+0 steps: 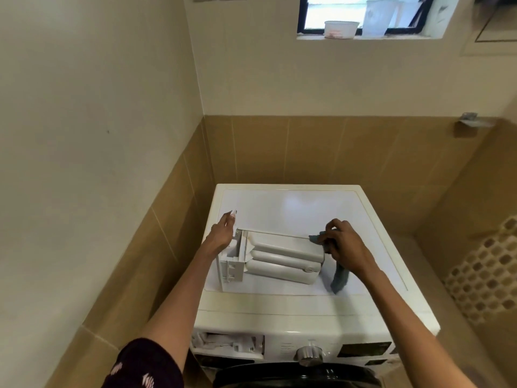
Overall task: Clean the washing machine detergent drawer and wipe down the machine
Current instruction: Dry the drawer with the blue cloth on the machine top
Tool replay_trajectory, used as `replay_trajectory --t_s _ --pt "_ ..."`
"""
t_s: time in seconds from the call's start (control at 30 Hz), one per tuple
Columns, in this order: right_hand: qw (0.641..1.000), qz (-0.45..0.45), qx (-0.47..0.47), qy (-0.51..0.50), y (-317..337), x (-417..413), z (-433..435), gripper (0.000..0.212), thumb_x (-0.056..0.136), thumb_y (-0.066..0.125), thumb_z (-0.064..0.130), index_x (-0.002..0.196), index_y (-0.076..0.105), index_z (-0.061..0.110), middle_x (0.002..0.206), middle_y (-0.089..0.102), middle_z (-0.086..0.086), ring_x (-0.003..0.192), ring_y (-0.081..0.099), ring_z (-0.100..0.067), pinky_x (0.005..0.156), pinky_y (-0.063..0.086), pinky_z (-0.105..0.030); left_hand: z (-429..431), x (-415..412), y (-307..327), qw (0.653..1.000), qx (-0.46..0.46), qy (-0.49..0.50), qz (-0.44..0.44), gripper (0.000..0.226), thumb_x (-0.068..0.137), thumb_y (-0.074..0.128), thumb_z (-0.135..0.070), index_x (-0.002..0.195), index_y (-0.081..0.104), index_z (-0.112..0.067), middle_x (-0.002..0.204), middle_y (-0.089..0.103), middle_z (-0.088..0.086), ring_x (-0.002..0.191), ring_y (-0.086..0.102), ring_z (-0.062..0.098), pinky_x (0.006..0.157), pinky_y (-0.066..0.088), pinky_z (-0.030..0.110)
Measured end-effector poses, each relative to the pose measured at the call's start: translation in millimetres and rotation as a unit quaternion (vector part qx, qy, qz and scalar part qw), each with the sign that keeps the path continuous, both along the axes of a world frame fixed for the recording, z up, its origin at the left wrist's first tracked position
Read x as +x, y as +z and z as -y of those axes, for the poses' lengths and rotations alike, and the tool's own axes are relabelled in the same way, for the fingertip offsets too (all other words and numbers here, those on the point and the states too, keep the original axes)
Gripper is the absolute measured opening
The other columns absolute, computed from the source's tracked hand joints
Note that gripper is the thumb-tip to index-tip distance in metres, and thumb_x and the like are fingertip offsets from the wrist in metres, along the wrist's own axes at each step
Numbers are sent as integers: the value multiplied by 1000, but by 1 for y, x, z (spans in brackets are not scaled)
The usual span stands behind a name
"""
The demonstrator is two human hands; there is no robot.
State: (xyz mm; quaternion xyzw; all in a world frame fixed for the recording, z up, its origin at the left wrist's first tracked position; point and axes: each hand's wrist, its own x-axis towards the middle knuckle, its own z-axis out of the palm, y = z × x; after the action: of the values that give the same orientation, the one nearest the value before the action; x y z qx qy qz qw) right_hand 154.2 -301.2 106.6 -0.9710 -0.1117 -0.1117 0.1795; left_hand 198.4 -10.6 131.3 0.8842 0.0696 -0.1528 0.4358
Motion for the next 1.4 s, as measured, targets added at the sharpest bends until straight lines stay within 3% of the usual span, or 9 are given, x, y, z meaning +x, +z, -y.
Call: replay_trajectory --t_s 0.2,0.37,0.5,0.7,0.77,0.9,1.1,1.27,1.4 --pt "980 89 177 22 37 22 -77 27 87 54 0 110 67 10 105 58 -12 97 55 -24 82 39 -23 3 -4 1 995 -94 4 -9 51 101 12 -39 148 20 -19 157 16 3 144 17 23 115 15 36" --pt "986 -15 84 144 18 32 -141 28 91 50 11 113 67 10 115 60 -11 105 50 -25 87 41 -26 3 -2 -3 993 -114 41 -6 52 101 15 -41 148 19 -19 156 17 5 144 17 22 116 13 37" --pt "991 24 30 129 -6 22 -148 30 95 48 15 121 61 10 127 54 -8 117 44 -24 91 47 -32 3 3 -5 992 -106 59 -17 52 101 15 -42 148 21 -21 155 22 6 142 23 24 115 17 39" --pt "975 96 -21 198 -16 12 -138 22 84 64 14 104 70 7 100 67 -9 89 60 -25 63 53 -31 4 3 -5 989 -131 63 -34 53 101 12 -44 148 21 -22 156 20 6 143 21 25 115 16 40" --pt "978 65 27 197 -6 14 -134 24 90 53 15 107 68 8 102 66 -10 92 56 -24 72 51 -32 2 6 -7 982 -160 82 -53 56 99 9 -48 147 26 -25 153 26 11 140 27 30 116 19 44" --pt "975 68 192 92 23 35 -145 24 92 53 15 109 69 10 105 69 -7 96 57 -20 75 33 -7 0 6 -7 971 -203 111 -61 60 97 3 -51 144 32 -28 148 36 15 134 37 35 113 25 54" --pt "962 -34 263 65 0 14 -186 31 94 52 18 125 58 14 120 62 -9 107 58 -19 99 45 -26 4 4 -5 966 -223 118 -48 59 100 3 -42 145 30 -17 149 34 15 138 31 31 116 21 45" --pt "959 -23 259 115 -3 17 -167 29 91 58 22 119 55 17 109 66 -9 93 62 -19 84 54 -28 7 -1 0 978 -188 82 -45 60 98 8 -48 147 26 -19 152 28 12 141 25 29 115 18 42" --pt "981 7 119 156 -3 26 -150 30 94 49 20 124 51 17 109 62 -12 93 55 -22 74 42 -25 4 2 0 989 -140 41 -15 68 90 40 -57 146 23 -23 149 35 12 135 36 30 110 29 43"
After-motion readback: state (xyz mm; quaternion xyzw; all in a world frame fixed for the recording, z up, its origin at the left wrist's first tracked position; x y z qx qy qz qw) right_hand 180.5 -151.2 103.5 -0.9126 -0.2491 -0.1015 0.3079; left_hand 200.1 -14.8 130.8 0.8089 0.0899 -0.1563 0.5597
